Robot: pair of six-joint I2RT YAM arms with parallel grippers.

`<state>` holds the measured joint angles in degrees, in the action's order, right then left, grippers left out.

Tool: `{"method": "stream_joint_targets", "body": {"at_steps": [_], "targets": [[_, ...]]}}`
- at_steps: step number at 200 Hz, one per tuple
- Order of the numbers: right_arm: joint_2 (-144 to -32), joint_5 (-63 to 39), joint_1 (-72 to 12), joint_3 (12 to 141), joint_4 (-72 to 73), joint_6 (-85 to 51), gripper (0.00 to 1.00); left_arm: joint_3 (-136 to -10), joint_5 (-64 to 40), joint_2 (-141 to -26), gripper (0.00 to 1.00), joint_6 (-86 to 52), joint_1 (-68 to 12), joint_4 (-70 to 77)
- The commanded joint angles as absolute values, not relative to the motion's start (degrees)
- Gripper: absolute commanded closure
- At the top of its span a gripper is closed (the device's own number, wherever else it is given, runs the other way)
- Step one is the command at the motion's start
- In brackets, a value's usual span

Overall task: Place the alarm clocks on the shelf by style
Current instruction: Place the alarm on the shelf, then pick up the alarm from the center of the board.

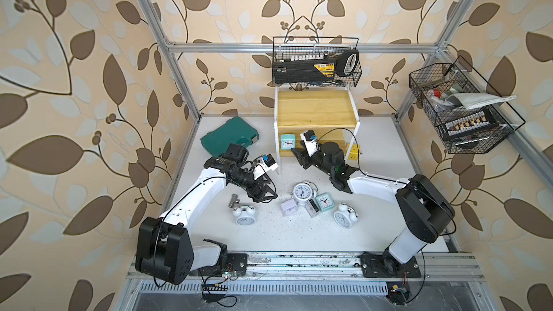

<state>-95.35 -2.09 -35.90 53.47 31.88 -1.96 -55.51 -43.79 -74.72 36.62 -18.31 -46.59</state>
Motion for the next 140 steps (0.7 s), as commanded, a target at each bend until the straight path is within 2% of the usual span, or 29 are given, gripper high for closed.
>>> {"method": "stream_joint_targets", "body": {"at_steps": [1,61,103,140], "targets": [[-91.2,-2.6,-36.2,53.6,26.8,-3.4,0.39,-54.2,-41.2,-76.0,0.1,36.3,-20.4,-45.7],[-82.6,-3.2,-36.1,50.3,18.2,-8.4,0.28,-53.1,-34.3,-80.4,0.14,32.1,-27.2,-42.3],[-76.9,-2.2,-36.1,45.8,17.0,-10.7,0.26,-51.6,-30.0,-82.2,0.16,29.4,-30.4,-39.0],[-73.2,-1.1,-36.2,41.5,17.1,-12.0,0.26,-50.6,-26.1,-85.8,0.26,28.5,-33.2,-37.0]]}}
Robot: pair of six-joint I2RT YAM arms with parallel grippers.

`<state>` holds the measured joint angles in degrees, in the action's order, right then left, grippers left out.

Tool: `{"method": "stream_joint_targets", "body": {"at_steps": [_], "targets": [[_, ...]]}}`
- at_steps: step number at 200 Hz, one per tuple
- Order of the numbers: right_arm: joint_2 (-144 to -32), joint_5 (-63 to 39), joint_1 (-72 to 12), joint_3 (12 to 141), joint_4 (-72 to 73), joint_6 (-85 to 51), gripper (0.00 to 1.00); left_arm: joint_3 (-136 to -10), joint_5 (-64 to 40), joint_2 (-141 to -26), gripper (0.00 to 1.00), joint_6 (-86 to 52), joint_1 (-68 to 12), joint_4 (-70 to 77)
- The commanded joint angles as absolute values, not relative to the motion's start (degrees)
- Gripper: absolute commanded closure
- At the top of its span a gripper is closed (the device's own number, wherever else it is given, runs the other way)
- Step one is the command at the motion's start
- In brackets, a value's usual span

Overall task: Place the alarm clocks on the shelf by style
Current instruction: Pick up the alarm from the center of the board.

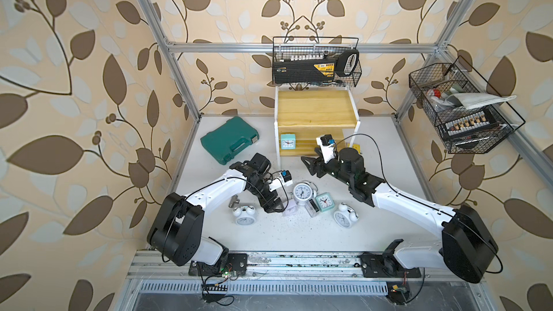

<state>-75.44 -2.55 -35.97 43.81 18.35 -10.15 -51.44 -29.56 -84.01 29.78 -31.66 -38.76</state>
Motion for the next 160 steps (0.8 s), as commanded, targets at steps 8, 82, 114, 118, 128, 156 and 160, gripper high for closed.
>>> {"method": "stream_joint_targets", "body": {"at_steps": [8,82,114,118,128,156,160], "targets": [[-72.6,-0.8,-36.1,40.9,17.2,-12.1,0.26,-50.5,-25.5,-86.4,0.29,28.4,-33.9,-36.7],[-70.6,-0.9,-36.2,36.3,18.6,-14.3,0.27,-51.3,-23.4,-89.9,0.34,27.9,-38.8,-35.6],[-70.2,-2.3,-36.3,35.3,18.9,-14.7,0.28,-51.8,-21.9,-90.7,0.41,28.1,-40.0,-35.5],[-70.0,-2.6,-36.3,35.2,18.9,-14.7,0.28,-51.8,-21.8,-90.7,0.42,28.1,-40.1,-35.4],[-69.9,-3.4,-36.4,34.8,19.2,-14.7,0.28,-51.7,-21.3,-90.6,0.44,28.1,-40.3,-35.2],[-69.6,-5.2,-36.6,33.6,19.9,-14.7,0.3,-52.0,-20.3,-90.5,0.5,28.2,-40.6,-34.7],[-69.6,-5.3,-36.7,33.4,20.0,-14.7,0.3,-51.9,-20.3,-90.4,0.51,28.2,-40.6,-34.6]]}}
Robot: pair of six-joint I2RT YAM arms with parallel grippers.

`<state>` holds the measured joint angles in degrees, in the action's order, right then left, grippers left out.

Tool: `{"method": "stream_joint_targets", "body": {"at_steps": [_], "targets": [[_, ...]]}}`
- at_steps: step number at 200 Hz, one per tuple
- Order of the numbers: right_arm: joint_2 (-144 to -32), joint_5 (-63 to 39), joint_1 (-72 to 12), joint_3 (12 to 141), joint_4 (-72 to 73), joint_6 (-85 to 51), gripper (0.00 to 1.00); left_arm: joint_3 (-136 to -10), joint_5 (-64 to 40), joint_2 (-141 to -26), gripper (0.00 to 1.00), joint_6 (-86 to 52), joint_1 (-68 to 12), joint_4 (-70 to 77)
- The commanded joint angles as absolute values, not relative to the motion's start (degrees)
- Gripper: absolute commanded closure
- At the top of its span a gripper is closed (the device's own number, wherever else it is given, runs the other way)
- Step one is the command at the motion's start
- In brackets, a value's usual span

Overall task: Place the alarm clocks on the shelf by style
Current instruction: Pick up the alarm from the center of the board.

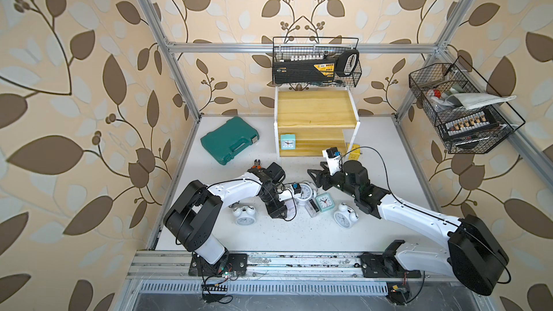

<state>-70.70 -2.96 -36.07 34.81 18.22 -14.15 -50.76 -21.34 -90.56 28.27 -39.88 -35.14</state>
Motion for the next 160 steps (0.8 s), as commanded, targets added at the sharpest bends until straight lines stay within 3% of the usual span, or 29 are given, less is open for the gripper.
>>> {"method": "stream_joint_targets", "body": {"at_steps": [1,47,105,160], "targets": [[-69.6,-5.4,-36.7,33.4,20.0,-14.7,0.3,-51.9,-20.2,-90.4,0.51,28.2,-40.6,-34.6],[-69.8,-7.8,-37.1,31.9,20.0,-14.1,0.31,-51.9,-19.7,-89.3,0.56,27.8,-40.6,-33.5],[-70.4,-14.0,-37.1,30.9,18.6,-11.5,0.35,-52.4,-20.6,-88.3,0.75,29.7,-40.6,-35.3],[-71.9,-21.8,-37.2,31.4,17.5,-8.3,0.35,-52.8,-21.2,-84.3,0.77,34.2,-40.0,-38.8]]}}
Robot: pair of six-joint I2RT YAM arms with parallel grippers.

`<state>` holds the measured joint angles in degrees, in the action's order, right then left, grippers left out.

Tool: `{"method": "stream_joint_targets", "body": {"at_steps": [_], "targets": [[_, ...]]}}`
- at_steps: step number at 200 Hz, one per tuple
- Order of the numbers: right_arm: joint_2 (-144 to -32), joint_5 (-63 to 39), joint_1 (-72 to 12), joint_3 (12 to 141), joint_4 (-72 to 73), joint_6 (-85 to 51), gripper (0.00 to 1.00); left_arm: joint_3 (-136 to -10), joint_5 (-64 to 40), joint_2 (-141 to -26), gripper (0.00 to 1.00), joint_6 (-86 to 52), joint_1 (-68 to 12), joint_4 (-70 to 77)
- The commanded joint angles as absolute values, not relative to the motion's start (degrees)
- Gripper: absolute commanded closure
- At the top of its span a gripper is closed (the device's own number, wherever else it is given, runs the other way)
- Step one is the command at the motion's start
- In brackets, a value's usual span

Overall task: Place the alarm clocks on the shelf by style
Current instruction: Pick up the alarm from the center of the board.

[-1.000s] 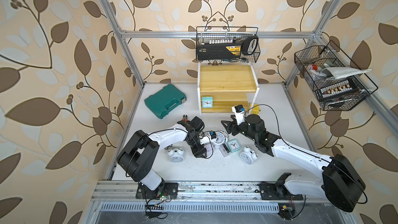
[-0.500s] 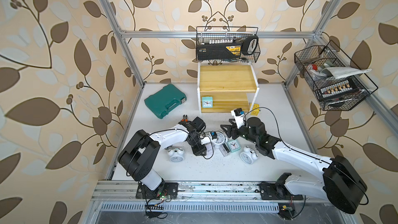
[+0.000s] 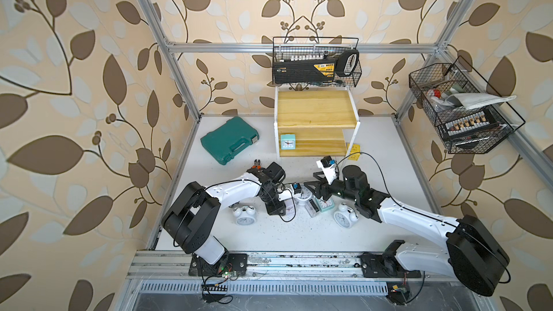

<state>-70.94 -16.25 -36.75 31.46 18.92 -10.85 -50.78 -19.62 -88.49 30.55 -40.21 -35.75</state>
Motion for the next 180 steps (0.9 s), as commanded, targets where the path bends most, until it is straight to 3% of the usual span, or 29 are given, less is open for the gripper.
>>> {"method": "stream_joint_targets", "body": {"at_steps": [1,96,180], "targets": [[-71.9,-21.9,-37.1,31.4,17.5,-8.3,0.35,-52.7,-21.2,-84.2,0.77,34.3,-40.0,-38.9],[-76.9,-38.5,-37.5,31.2,23.1,-4.7,0.34,-53.1,-33.2,-74.5,0.8,41.6,-34.9,-45.9],[-81.8,-42.5,-40.3,34.1,25.5,-4.9,0.35,-53.1,-34.4,-74.1,0.8,41.3,-34.7,-46.2]]}}
